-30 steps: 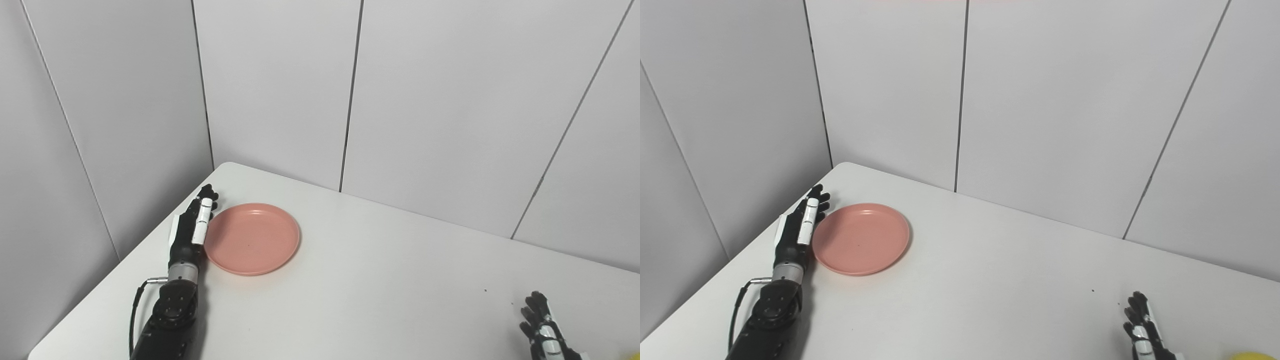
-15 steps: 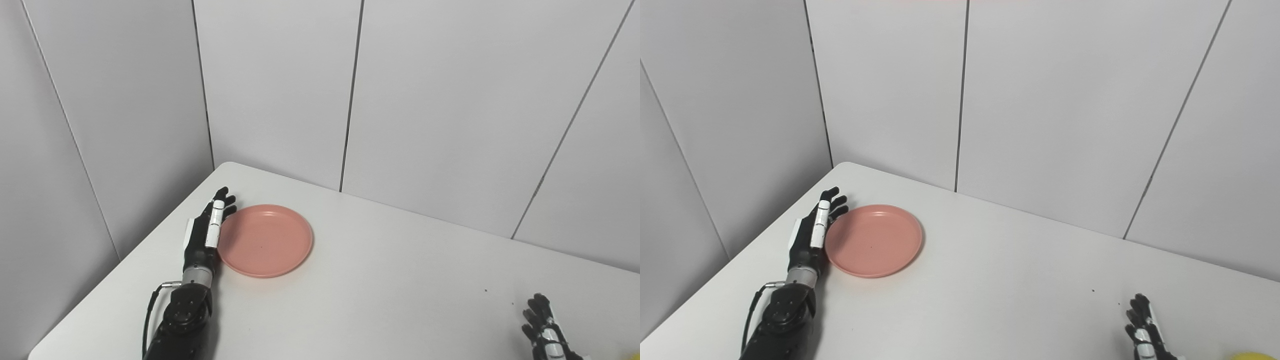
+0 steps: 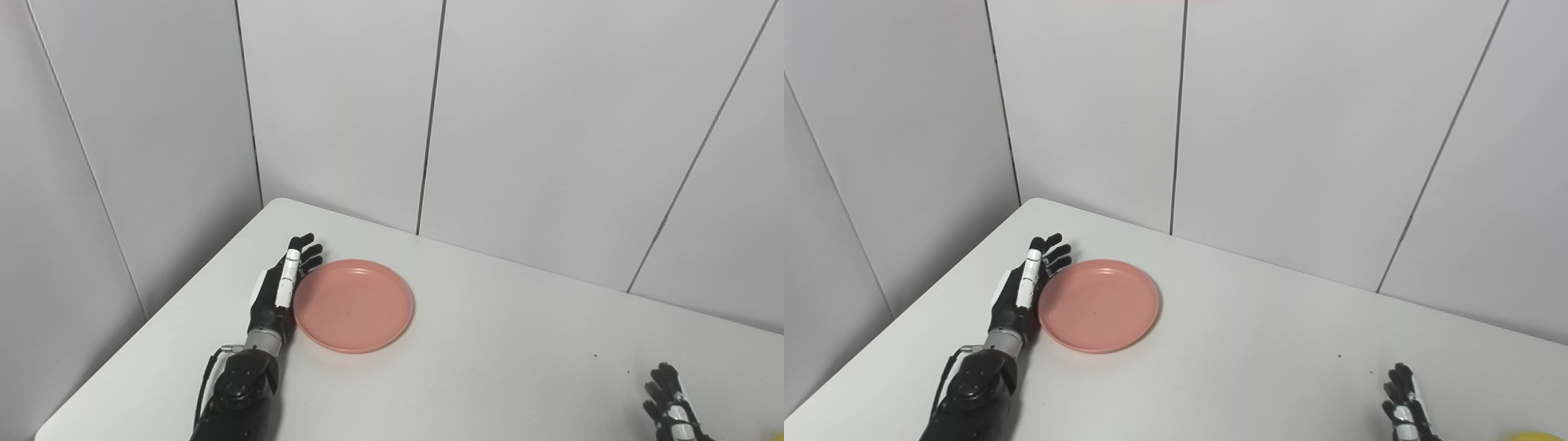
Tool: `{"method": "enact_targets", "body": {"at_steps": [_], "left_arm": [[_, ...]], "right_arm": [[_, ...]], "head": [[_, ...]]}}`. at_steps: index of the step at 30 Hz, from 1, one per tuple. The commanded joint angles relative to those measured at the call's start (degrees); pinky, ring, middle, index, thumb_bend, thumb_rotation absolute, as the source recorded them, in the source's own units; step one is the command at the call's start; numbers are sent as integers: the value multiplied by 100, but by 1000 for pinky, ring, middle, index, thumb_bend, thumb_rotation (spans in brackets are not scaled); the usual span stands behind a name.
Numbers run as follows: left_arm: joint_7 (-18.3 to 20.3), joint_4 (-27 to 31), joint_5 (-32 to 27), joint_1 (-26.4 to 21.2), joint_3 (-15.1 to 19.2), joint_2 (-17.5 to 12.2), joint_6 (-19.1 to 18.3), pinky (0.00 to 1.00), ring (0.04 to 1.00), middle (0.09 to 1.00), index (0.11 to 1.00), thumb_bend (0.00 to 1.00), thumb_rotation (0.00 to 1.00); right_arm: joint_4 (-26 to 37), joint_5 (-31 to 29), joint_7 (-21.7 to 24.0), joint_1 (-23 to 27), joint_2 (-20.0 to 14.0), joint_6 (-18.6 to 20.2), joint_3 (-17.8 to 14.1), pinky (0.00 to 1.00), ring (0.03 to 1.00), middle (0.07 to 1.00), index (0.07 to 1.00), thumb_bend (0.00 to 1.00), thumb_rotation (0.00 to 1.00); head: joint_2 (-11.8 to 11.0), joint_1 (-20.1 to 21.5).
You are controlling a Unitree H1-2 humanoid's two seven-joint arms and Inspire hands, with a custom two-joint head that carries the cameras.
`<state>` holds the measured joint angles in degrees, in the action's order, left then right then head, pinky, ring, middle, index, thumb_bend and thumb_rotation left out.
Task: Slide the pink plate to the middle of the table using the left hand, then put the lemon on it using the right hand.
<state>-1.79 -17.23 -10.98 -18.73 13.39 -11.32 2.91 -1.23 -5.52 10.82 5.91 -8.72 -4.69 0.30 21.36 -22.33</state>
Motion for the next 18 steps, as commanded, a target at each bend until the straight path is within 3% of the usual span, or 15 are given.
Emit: {"method": "enact_targets", "body": {"at_steps": [1, 11, 18], "left_arm": [[91, 157, -54, -128, -64, 26, -17, 863, 868, 859, 851, 767, 1000], [149, 182, 207, -103, -497, 253, -151, 905, 883, 880, 875, 757, 1000], [111, 140, 418, -93, -671, 435, -42, 922, 901, 891, 886, 750, 1000]], "right_arm": [[113, -61, -7, 83, -15, -7, -50, 1000, 1000, 1000, 1000, 453, 1000], [123, -16, -64, 100, 16, 30, -34, 1000, 1000, 1000, 1000, 429, 1000], [97, 50, -92, 109, 65, -58, 1, 1000, 1000, 1000, 1000, 431, 1000]], "head": [[3, -8], [79, 204], [231, 544]]}}
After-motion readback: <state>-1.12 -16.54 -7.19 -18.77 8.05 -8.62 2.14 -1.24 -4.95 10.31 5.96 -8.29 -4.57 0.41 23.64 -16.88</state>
